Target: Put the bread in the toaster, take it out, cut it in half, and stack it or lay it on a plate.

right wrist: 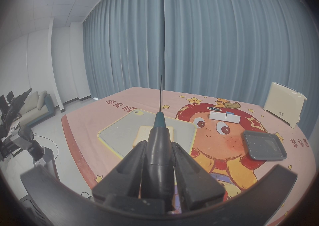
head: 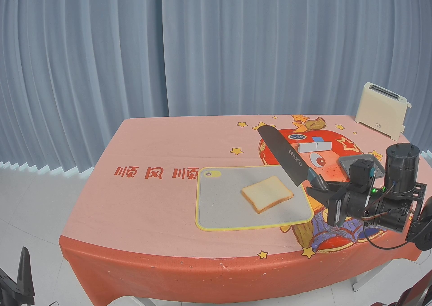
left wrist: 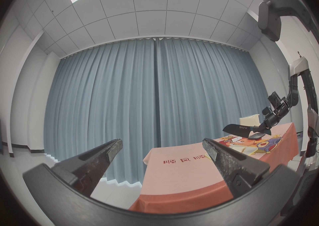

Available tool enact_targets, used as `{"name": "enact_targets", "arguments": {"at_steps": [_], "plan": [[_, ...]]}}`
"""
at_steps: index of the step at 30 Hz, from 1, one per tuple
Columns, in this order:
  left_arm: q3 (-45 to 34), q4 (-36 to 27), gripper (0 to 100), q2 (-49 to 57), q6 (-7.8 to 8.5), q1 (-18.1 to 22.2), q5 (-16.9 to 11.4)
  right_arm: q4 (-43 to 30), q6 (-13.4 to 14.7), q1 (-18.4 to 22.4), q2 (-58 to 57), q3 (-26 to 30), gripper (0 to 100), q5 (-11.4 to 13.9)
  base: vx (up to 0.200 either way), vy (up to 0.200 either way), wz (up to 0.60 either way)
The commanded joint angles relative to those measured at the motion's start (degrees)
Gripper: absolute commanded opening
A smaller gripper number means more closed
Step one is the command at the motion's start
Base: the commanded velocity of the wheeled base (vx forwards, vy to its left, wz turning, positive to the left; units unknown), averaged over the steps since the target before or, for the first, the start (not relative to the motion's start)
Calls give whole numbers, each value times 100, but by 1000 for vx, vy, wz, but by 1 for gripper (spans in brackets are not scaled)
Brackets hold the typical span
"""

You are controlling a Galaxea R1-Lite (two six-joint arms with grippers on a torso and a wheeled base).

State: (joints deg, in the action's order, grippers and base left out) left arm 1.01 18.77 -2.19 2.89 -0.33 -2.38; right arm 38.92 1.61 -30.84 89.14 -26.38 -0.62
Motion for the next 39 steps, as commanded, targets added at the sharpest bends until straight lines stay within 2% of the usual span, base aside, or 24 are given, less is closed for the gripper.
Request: {"name": "enact_targets", "arguments": {"at_steps": [1, 6, 10, 11, 15, 19, 22, 28, 32, 34, 35, 37, 39], "plan": [[48, 909, 100, -1257, 27, -248, -17, 1, -3, -53, 42, 36, 0, 1, 0, 0, 0], [39, 1902, 100, -2444, 36, -424, -272, -254, -3, -62, 34, -16, 0, 1, 0, 0, 0], [162, 2113, 100, -2997, 19, -450, -360, -263, -3, -62, 42, 10, 0, 1, 0, 0, 0], [206, 2113, 0, -3120, 19, -450, -421, -271, -3, -62, 42, 10, 0, 1, 0, 0, 0], [400, 2122, 0, -3542, 19, -459, -597, -289, -3, -62, 51, 28, 0, 1, 0, 0, 0], [690, 2069, 0, -3885, 36, -609, -1037, -465, -3, -141, 42, 19, 0, 1, 0, 0, 0], [866, 2104, 0, -4166, 80, -617, -1072, -526, -3, -177, 42, 19, 0, 9, 0, 0, 0], [1498, 2078, 0, -4711, 309, -609, -1063, -535, -3, -220, 51, 28, 0, 1, 0, 0, 0], [1903, 2113, 0, -5089, 335, -617, -1072, -535, -3, -229, 51, 45, 0, 1, 0, 0, 0], [2017, 2113, 0, -5221, 485, -617, -1081, -535, -3, -247, 60, 80, 0, 1, 0, 0, 0], [2043, 2104, 0, -5274, 634, -626, -1098, -535, -3, -264, 60, 80, 0, 1, 0, 0, 0], [2070, 2087, 0, -5309, 704, -661, -1125, -535, -3, -273, 104, 80, 0, 1, 0, 0, 0], [2114, 2095, 0, -5432, 687, -758, -1186, -535, -3, -273, 121, 80, 0, 1, 0, 0, 0]]}}
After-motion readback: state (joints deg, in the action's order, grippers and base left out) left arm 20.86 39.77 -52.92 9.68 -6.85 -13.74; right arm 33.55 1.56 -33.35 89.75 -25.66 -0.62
